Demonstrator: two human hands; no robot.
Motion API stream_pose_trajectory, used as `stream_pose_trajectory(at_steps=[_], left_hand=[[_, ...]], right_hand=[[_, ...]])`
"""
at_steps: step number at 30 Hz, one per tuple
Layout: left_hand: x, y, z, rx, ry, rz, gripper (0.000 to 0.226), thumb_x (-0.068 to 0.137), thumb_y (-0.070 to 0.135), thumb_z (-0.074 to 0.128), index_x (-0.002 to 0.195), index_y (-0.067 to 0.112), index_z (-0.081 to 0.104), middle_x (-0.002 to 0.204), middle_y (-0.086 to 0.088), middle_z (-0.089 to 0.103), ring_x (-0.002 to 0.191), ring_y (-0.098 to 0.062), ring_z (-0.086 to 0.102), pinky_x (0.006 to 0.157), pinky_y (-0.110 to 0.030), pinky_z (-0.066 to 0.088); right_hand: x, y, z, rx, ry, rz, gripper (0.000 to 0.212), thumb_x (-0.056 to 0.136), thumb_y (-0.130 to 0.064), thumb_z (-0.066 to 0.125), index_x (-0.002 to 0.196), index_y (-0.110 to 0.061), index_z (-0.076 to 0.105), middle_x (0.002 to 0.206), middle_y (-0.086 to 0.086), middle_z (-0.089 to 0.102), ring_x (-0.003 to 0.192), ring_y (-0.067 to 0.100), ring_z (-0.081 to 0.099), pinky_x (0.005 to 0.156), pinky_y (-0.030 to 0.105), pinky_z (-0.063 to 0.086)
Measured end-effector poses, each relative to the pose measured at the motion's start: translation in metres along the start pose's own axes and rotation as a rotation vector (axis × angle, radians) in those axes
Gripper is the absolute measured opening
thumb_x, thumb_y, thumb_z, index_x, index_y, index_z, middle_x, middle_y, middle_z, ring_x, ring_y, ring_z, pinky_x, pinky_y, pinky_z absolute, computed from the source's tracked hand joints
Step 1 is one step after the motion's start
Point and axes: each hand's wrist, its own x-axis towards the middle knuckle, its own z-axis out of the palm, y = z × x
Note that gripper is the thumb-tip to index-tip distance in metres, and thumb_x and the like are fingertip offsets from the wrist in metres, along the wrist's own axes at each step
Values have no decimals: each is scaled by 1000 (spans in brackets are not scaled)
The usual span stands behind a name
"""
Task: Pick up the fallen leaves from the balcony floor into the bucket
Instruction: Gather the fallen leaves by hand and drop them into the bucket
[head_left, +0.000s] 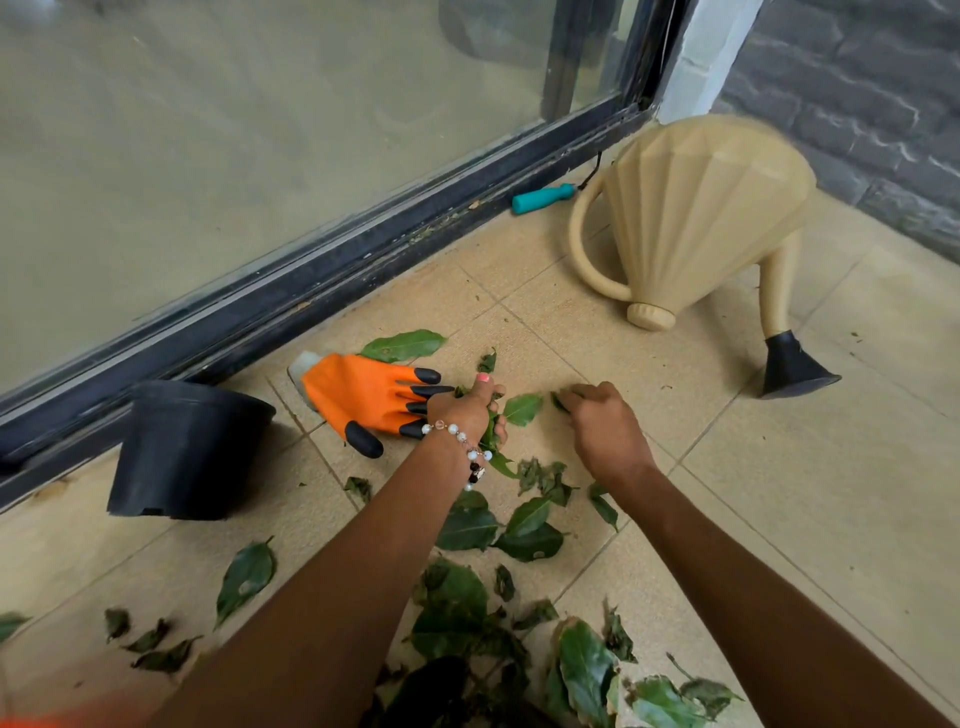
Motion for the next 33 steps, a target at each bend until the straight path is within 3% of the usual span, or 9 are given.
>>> stream_pose_trajectory(at_steps=[4,8,11,13,17,22,27,30,33], left_hand=[[0,2,-3,3,88,11,38,97,33,57,75,2,59,64,-5,45,42,-16,40,40,-19,37],[-2,1,-4,136,122,31,41,100,36,50,73,5,49,73,-8,48,30,-9,45,30,-13,34],[-1,4,-6,218,194,61,60,97,51,46,116,-5,56,118,-15,61,87,-22,66,78,-23,54],[-4,9,-6,127,153,3,61,91,60,50,100,1,63,99,-13,67,80,-32,65,76,-37,55],[-5,13,-4,-22,82,-71,57,87,59,59,63,10,44,54,-5,46,43,-19,43,45,-23,39],[-26,22,-4,71,77,-71,53,87,56,62,92,4,56,72,-10,64,60,-26,61,45,-27,50],[-32,53,9,288,111,-16,118,49,95,53,132,11,54,127,-8,60,106,-33,63,92,-42,51],[-69,98,15,281,84,100,93,67,81,60,127,9,52,120,-10,61,102,-31,63,92,-43,52],[-92,146,4,326,82,195,87,72,69,68,129,7,51,124,-8,60,102,-30,63,91,-40,52]], right_hand=[[5,-8,-6,207,211,76,29,89,4,54,111,-11,66,101,6,66,95,23,61,80,30,50],[15,-27,-24,633,92,139,52,85,0,67,132,-14,51,98,3,65,94,18,62,88,31,50],[16,-37,-16,313,-124,18,61,90,-6,63,145,-13,39,115,13,61,108,26,57,88,27,42],[15,-34,-11,290,-126,59,45,91,-11,62,135,-11,53,114,14,59,108,26,54,81,23,35],[9,-25,-10,320,-58,43,15,87,-13,66,102,-9,71,101,8,60,98,24,55,74,25,34],[7,-35,-34,473,223,155,11,78,-17,77,89,-13,78,84,3,65,81,16,56,68,23,32],[15,-79,-95,599,195,74,7,84,-2,67,84,-2,75,68,5,64,61,12,62,59,20,48],[25,-101,-132,483,148,-22,19,81,5,54,78,0,72,66,7,57,67,21,50,57,24,28],[42,-118,-169,641,-54,-62,30,84,3,45,83,-8,72,78,9,68,81,24,64,75,28,53]])
